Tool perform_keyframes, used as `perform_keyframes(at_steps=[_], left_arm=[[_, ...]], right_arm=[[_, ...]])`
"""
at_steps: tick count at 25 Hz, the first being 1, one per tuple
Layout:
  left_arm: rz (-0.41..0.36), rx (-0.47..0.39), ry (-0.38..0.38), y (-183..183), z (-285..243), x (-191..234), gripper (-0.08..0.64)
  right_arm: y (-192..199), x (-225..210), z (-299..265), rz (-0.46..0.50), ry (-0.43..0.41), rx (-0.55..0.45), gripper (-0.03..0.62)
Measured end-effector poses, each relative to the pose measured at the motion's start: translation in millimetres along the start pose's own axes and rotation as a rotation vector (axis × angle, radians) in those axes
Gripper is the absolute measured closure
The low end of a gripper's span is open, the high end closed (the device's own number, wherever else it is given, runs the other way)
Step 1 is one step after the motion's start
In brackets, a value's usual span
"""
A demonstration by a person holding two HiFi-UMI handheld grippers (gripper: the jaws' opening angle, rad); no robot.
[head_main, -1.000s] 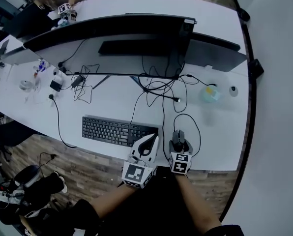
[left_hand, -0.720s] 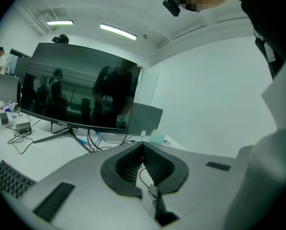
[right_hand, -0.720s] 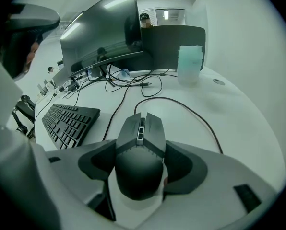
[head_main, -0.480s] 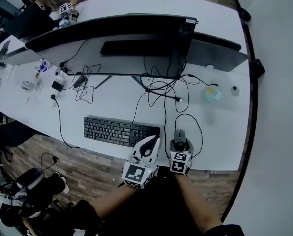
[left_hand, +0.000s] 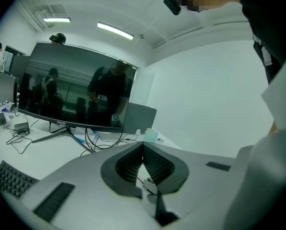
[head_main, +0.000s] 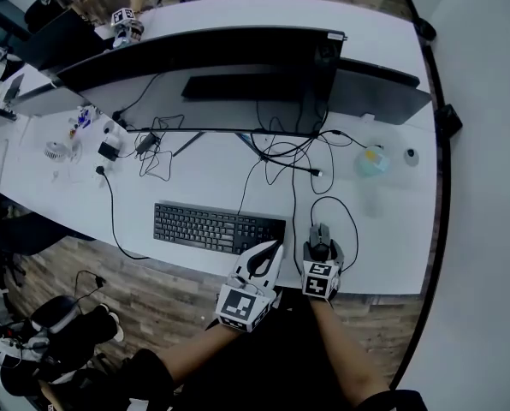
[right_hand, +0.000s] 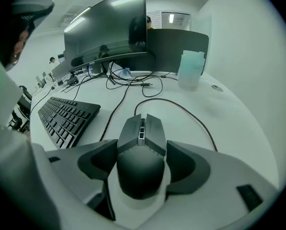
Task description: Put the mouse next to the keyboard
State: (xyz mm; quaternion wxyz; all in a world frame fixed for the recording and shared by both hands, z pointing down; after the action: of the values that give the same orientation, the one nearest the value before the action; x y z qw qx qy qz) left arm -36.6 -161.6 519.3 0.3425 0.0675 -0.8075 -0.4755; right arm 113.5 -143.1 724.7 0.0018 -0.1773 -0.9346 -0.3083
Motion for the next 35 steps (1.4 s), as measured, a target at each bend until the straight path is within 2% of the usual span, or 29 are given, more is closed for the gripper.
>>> perform_keyframes(at_steps=[9,20,25,32,34,35], left_arm=[[-0.006,-0.032,0.021,-3,19,-1,0.555],[0.003,-0.106,0.085,-8,57,-11,0.556],[0.039,-0.126,0.095,-2,72,-21,0.556],[0.027,-0.155,0.105,9,95,-50,0.555],[0.024,-0.171,0.090,15,105,-59,0.557],[0.023,-0.176,0.080,20,111,-64,0.556]], right_arm=[[-5,-5,33,-0.055,0.020,-0.072,0.276],[-55,5,138,-0.071,0.064,-0.308,0.278],[-67,14,187,-0.074,0.053,-0.389,0.289],[-50,23,219,-0.053,0.015,-0.451,0.407],[-40,24,228,-0.033,0.010,-0.473,0.504],[-35,25,234,-0.024,0.005,-0.484,0.520]])
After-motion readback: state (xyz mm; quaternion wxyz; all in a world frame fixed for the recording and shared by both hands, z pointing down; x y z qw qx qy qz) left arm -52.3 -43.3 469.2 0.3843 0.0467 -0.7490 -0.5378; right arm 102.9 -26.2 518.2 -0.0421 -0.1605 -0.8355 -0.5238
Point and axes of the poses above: the fingertips, and each gripper's own axes: z backward along the fingers, x to its left, y out of its underside, the point moved 5 cm from there along z, backward along the fingers, and after that the axes turned 15 degrees about z, right-handed, at the moved point
